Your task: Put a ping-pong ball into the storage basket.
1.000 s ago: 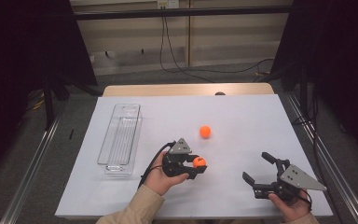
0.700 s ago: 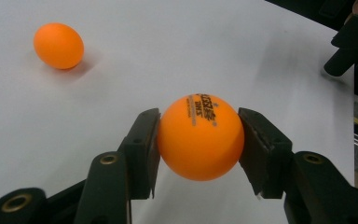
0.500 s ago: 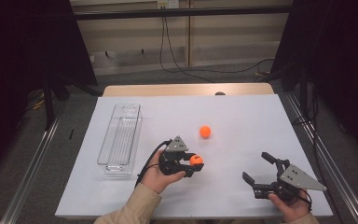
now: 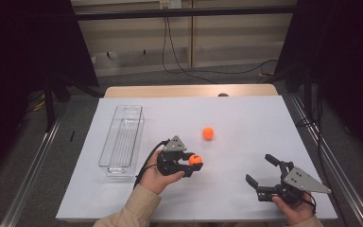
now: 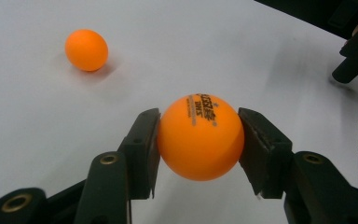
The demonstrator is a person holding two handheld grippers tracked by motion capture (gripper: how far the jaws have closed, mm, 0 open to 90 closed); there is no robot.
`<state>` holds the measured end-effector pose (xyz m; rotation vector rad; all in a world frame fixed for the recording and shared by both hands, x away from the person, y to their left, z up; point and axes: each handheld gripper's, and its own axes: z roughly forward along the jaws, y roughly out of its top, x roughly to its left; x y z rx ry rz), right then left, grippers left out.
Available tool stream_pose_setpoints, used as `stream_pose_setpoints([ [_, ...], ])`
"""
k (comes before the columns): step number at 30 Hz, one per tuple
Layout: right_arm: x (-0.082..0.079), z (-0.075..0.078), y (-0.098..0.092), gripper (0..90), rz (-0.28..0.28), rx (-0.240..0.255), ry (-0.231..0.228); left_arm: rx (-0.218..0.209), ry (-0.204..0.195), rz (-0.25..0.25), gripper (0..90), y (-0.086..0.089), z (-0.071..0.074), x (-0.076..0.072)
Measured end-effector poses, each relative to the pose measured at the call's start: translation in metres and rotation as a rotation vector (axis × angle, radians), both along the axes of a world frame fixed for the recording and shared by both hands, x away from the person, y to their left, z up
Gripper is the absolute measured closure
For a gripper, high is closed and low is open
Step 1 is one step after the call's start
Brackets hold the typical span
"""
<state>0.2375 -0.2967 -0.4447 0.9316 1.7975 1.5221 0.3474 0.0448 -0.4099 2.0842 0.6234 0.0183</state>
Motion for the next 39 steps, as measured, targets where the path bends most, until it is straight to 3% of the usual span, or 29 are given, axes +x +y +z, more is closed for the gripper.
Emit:
stream_pose_setpoints([
  [39,0.0,0.0,0.0,4.0,-0.001,0.0,-0.001,0.003,-0.015,0.049,50.9,0.021,0.01,0.007],
])
